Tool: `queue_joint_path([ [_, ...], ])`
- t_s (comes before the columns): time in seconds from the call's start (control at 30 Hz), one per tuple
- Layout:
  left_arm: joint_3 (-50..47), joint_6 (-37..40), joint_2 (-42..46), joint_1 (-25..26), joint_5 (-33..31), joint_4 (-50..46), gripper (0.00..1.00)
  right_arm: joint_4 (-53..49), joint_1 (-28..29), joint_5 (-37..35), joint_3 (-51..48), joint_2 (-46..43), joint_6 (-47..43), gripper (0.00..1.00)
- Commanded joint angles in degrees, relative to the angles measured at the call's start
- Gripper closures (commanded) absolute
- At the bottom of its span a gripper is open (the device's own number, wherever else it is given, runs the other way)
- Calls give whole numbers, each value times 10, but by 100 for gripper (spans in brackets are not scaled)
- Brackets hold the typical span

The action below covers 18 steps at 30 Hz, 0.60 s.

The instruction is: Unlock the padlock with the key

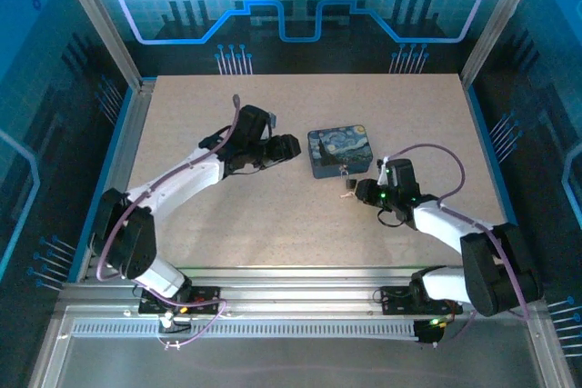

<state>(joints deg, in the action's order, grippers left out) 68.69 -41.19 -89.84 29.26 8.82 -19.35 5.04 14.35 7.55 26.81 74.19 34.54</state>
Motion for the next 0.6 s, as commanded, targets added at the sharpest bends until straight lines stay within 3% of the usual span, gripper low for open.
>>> queue_joint_path([
  [0.0, 38, 45, -35, 4, -25, -23, 35, 1, -10, 0, -1, 9, -26, 70],
  [0.23, 99, 84, -91, 4, -34, -30, 34, 17, -18, 20, 15, 14, -37, 62],
  [0.57, 178, 112, -163, 4, -38, -46, 33, 54, 4, 17, 71, 127, -38, 48],
])
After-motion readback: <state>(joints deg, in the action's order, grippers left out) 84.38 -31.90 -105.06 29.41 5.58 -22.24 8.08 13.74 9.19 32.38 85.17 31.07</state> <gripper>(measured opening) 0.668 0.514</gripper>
